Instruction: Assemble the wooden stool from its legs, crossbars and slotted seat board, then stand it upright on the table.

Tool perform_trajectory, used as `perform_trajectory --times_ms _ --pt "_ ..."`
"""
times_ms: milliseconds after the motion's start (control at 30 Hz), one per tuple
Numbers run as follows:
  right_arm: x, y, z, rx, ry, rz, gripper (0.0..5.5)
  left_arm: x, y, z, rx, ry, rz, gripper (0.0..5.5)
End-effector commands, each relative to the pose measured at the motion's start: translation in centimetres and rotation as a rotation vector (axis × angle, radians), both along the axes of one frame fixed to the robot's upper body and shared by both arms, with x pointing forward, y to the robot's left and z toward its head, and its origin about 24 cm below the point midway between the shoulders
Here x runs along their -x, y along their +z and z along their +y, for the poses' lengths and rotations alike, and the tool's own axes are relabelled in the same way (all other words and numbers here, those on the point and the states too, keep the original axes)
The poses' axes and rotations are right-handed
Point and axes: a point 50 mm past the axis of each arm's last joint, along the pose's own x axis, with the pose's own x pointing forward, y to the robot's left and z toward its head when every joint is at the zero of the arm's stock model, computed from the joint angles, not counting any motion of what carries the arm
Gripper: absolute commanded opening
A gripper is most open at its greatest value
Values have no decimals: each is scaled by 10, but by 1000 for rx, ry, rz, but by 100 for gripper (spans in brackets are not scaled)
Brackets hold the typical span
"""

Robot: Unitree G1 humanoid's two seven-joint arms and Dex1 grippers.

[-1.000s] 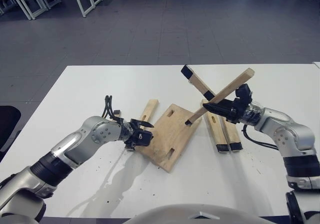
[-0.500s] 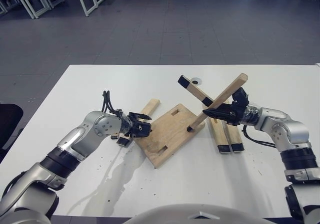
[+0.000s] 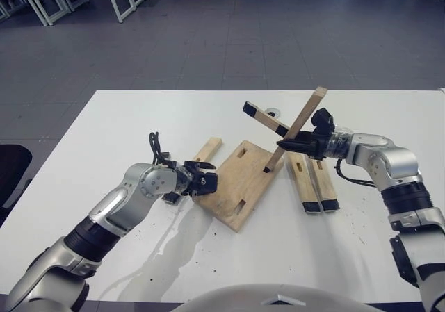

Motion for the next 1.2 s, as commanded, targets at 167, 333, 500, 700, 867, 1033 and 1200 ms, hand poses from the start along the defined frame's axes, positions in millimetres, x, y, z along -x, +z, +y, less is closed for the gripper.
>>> perform_trajectory --times_ms 167,333,500,700,867,1033,1200 --pt "26 -111 -18 389 -227 177 202 18 -17 -34 107 -67 120 290" --pt "32 -132 -22 294 -264 372 202 13 -18 -36 132 -53 101 290" --pt "25 -131 -33 224 -343 439 202 15 -24 -33 155 -23 122 290" --pt "10 -104 -35 294 -280 283 202 -1 3 -39 358 8 -41 290" --pt "24 -97 -37 403 -185 185 202 -7 52 -45 701 -1 -228 290" --pt "58 -87 -43 375 -83 248 202 -35 60 -19 705 181 -377 290" --pt "73 -62 -37 252 -33 297 202 -37 12 -5 542 321 -293 290"
